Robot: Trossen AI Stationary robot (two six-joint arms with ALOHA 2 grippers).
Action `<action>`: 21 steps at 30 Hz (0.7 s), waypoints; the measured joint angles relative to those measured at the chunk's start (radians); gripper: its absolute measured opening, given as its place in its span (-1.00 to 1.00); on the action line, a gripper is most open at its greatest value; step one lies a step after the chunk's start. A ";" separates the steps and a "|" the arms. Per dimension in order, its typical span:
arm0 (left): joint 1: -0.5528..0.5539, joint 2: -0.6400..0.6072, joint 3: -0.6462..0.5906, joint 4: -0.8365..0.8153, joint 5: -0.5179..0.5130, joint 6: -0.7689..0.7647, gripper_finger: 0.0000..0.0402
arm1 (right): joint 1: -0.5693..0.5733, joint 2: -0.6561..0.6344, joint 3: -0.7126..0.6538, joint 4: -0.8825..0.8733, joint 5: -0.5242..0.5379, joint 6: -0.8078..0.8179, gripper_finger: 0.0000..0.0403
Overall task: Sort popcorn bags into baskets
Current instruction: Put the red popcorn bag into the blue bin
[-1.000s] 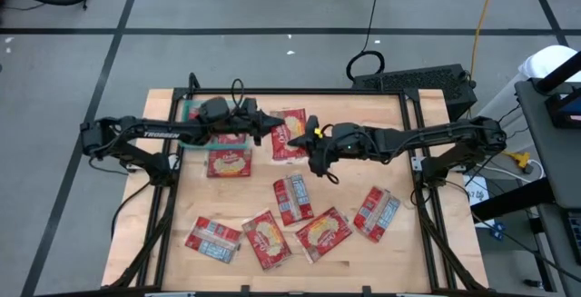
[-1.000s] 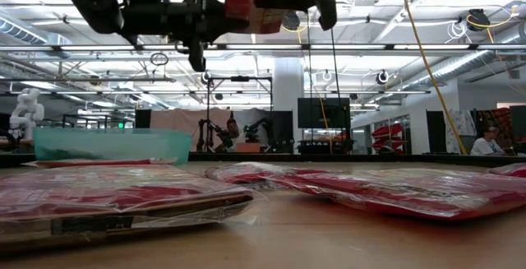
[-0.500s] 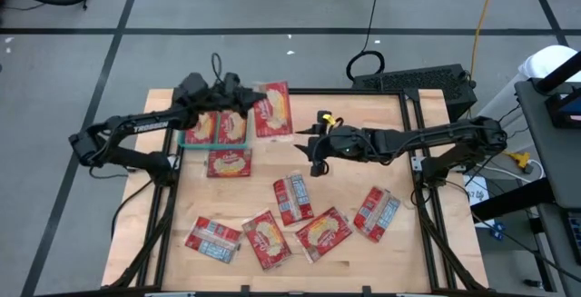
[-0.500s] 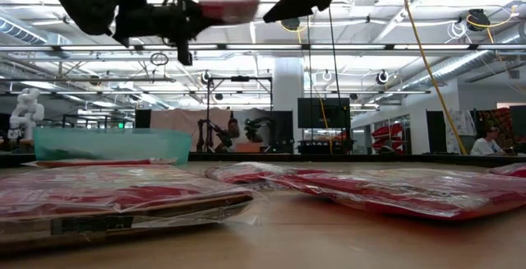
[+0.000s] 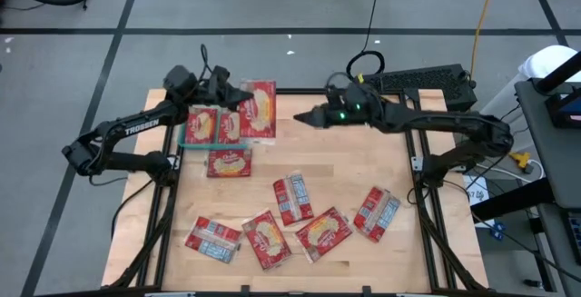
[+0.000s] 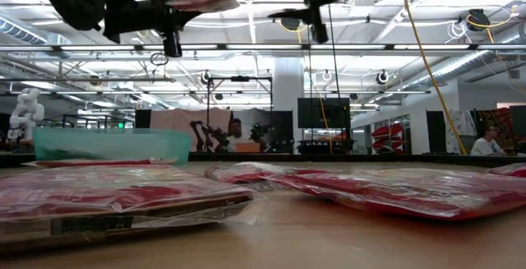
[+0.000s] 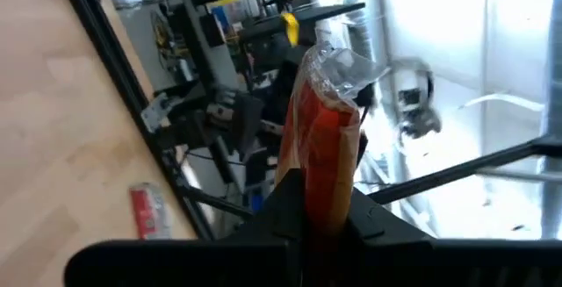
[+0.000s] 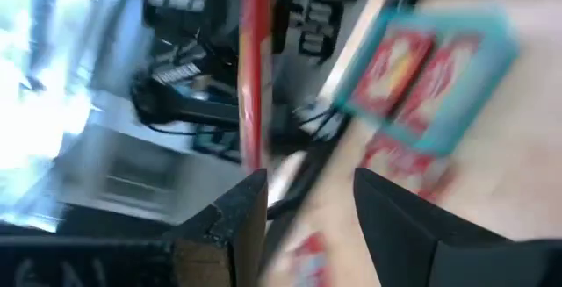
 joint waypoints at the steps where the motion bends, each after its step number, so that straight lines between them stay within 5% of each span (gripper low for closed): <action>1: 0.000 0.000 0.000 -0.026 0.000 0.037 -0.89 | -0.021 0.017 -0.001 0.030 -0.049 0.062 -0.18; 5: 0.000 0.001 0.000 -0.157 -0.017 0.158 -0.90 | -0.052 0.095 0.000 0.179 -0.153 0.215 -0.15; 21: 0.000 0.000 0.000 -0.245 -0.020 0.243 -0.90 | -0.021 0.347 0.021 0.541 -0.096 0.226 -0.15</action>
